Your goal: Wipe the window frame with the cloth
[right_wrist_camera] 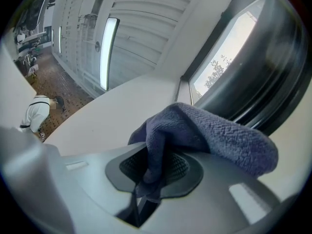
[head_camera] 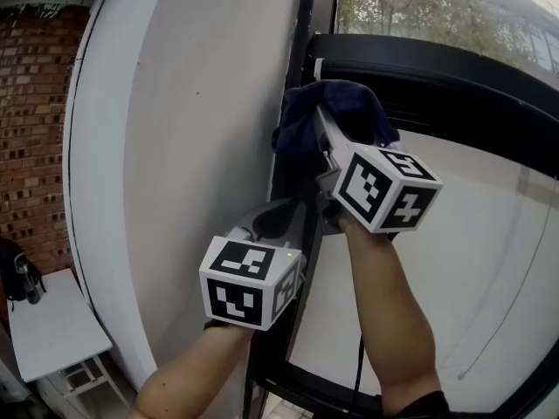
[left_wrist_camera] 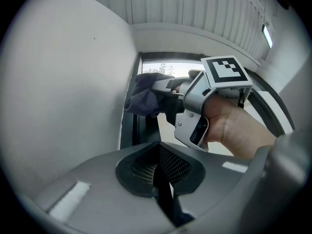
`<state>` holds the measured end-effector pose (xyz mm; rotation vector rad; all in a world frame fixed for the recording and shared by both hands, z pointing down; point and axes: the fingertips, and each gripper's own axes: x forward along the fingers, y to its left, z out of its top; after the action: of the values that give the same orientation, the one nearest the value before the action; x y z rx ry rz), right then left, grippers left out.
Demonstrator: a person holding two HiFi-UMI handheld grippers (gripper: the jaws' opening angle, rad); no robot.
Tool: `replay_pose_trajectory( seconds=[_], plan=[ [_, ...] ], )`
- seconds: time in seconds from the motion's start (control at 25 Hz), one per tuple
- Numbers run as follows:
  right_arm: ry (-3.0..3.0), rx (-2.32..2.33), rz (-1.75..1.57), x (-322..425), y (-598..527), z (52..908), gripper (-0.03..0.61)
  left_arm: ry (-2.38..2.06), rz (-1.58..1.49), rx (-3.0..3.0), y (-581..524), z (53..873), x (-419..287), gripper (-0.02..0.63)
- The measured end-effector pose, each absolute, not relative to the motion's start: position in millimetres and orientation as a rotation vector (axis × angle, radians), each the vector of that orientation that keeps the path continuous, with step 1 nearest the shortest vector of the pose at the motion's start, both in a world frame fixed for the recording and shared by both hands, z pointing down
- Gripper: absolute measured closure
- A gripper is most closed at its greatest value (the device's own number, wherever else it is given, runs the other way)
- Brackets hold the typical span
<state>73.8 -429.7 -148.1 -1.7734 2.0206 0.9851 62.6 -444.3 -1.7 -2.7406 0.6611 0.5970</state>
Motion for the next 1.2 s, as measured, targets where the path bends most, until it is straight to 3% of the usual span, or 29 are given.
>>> replay_pose_trajectory(
  seconds=[1.2],
  plan=[
    [1.763, -1.884, 1.051, 119.1, -379.1, -189.5, 0.512, 0.554, 0.662, -2.677, -410.8, -44.6, 68.2, 0.62]
  ],
)
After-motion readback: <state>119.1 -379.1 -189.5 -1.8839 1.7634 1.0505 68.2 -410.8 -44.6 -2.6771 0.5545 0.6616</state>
